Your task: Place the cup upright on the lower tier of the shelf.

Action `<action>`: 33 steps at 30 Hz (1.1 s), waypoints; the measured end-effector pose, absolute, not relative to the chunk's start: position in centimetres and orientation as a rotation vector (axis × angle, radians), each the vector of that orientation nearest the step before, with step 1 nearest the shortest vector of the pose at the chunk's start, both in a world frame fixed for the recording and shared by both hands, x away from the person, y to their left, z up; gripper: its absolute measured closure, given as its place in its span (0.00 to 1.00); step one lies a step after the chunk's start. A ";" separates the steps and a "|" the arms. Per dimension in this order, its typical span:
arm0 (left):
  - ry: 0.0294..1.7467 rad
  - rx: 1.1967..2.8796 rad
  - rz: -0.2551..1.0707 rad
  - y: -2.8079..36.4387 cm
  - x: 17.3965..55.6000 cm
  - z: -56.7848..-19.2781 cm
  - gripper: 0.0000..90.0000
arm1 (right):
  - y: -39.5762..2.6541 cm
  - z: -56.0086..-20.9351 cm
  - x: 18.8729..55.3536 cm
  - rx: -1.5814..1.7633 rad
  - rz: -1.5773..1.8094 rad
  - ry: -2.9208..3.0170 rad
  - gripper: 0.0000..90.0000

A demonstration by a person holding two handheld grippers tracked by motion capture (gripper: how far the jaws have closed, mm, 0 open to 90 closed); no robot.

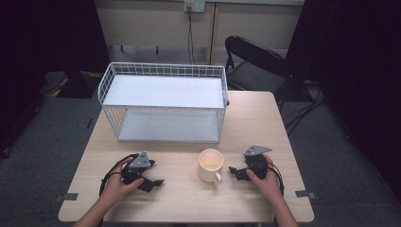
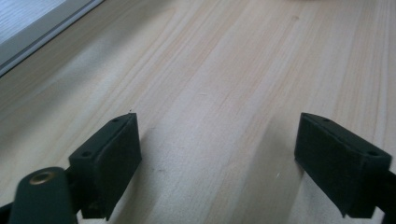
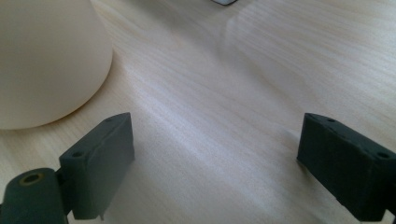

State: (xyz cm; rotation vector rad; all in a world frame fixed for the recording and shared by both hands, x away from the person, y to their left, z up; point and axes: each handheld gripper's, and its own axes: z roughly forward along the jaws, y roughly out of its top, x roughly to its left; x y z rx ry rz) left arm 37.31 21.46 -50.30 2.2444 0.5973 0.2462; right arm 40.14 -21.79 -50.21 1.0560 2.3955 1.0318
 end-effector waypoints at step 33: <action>0.598 2.252 0.246 21.4 37.1 -50.3 0.11 | -21.6 -47.9 40.5 1.063 0.947 2.519 0.19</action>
